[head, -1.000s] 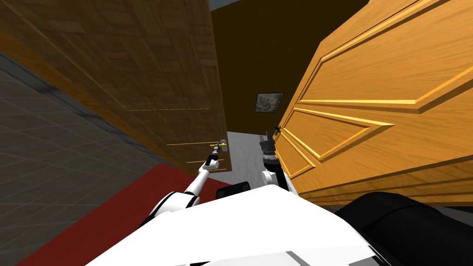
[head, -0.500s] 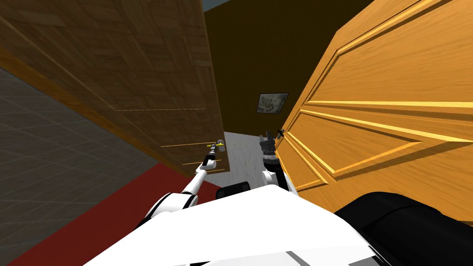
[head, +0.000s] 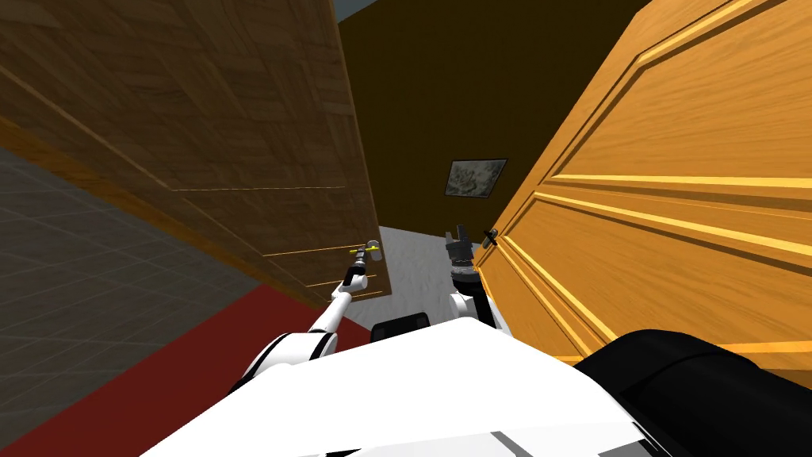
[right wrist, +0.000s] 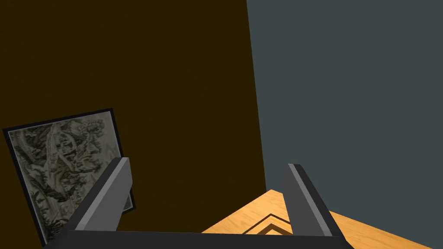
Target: Push the door open
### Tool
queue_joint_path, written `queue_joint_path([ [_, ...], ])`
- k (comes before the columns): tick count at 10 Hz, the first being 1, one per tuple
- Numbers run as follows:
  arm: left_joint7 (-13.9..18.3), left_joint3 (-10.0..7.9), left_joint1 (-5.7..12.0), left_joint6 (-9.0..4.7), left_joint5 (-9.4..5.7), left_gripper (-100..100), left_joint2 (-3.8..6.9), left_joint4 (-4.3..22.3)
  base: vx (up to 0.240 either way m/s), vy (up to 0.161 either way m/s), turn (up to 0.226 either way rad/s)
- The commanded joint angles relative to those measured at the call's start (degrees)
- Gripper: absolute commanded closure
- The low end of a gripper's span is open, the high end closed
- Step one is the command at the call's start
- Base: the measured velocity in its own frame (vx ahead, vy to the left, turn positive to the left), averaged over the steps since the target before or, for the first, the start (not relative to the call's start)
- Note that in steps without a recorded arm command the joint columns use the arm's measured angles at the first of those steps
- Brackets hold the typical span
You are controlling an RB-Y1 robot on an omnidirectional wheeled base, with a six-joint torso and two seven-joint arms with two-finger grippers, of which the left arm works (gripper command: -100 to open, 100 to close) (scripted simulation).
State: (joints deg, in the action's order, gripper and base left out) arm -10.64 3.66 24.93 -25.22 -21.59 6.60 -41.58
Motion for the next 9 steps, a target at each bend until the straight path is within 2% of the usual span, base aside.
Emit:
queue_joint_path([
  [1, -0.2, -0.82, 0.23, 0.05, -0.19, 100, 0.18, 0.0, 0.145, -0.156, 0.065],
  [3, -0.5, -1.25, -0.26, 0.33, -0.27, 100, 0.31, -0.5, 0.1, -0.085, 0.057],
  [4, -0.7, -2.08, -0.26, 0.19, -0.56, 100, 0.75, -0.3, 0.083, -0.034, 0.047],
  [9, -1.3, -4.15, -0.38, -0.09, -1.31, 100, 1.61, 0.2, 0.169, -0.064, 0.043],
])
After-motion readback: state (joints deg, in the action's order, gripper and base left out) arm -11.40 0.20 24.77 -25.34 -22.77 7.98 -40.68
